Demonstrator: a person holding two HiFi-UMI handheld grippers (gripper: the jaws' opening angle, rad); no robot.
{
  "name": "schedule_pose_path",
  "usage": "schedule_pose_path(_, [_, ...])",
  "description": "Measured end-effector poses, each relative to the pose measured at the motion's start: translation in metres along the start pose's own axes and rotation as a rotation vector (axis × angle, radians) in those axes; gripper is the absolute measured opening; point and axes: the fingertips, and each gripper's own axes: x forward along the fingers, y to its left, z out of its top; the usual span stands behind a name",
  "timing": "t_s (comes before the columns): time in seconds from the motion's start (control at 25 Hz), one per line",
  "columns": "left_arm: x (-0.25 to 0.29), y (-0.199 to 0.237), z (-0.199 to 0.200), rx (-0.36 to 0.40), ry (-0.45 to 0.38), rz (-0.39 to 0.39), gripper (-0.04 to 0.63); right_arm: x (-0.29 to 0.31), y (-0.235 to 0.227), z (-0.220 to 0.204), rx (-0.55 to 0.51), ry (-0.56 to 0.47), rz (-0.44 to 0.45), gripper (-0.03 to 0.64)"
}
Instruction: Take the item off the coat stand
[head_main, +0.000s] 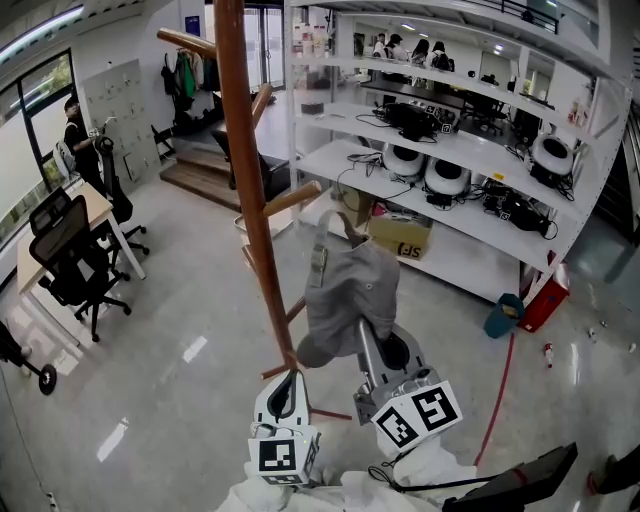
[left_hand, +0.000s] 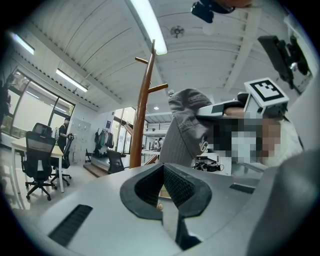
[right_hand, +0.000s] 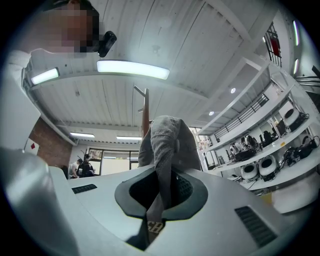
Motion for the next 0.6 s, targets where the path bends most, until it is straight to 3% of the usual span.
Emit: schedule_pose_path(0.6, [-0.014, 0.003, -0.003, 0.009, 0.016, 0.015, 0.001, -0.012, 0.008, -0.046, -0.017, 0.098, -0.011, 0.017])
